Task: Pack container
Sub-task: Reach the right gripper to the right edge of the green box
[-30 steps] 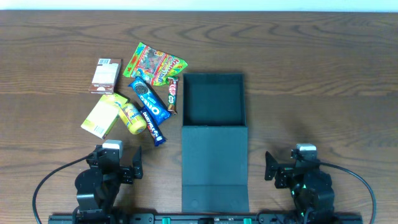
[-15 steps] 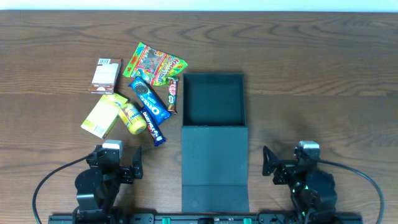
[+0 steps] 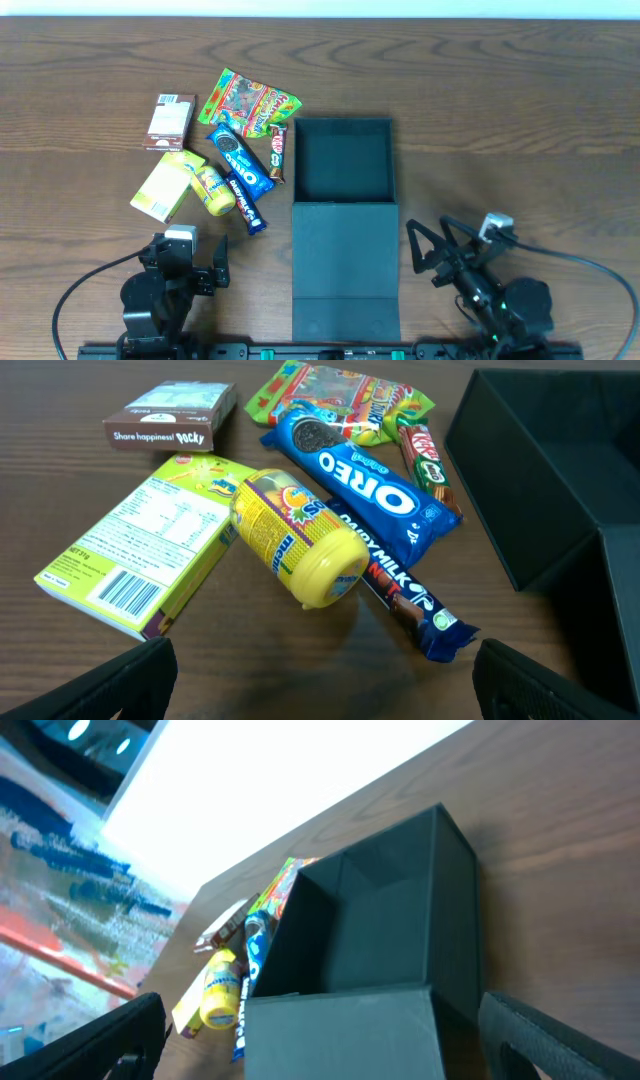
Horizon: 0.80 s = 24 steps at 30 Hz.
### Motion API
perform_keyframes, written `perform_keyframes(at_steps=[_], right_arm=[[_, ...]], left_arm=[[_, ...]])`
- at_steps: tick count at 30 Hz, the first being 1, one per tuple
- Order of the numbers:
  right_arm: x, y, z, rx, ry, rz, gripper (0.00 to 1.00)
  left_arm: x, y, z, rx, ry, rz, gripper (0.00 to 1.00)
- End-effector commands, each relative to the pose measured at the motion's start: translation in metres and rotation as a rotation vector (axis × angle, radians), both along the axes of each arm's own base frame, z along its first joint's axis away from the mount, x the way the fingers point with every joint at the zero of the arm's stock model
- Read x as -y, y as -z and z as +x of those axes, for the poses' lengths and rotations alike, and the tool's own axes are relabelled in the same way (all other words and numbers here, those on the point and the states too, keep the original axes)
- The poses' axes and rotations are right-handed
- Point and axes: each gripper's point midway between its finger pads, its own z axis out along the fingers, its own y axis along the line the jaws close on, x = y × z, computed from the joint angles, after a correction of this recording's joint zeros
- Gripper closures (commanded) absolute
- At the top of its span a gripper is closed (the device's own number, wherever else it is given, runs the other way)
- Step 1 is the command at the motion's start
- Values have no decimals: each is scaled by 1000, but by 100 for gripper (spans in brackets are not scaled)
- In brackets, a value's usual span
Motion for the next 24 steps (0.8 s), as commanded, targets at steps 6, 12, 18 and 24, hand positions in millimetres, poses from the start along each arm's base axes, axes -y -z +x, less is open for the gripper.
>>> perform_keyframes(at_steps=[6,12,18,24], right_arm=[[-14,8,30,-84,-125,-292,1],[-23,-4,89,-182,-175,-428,7],[-37,15,143,-345,-168,-517,11],[-43,54,166,-465,-99,-706,4]], left_arm=[[-1,4,0,-6,-9,-7,4],[-1,4,0,-6,-9,-7,4],[-1,4,0,-6,-9,-7,4],[-1,4,0,-6,-9,-7,4]])
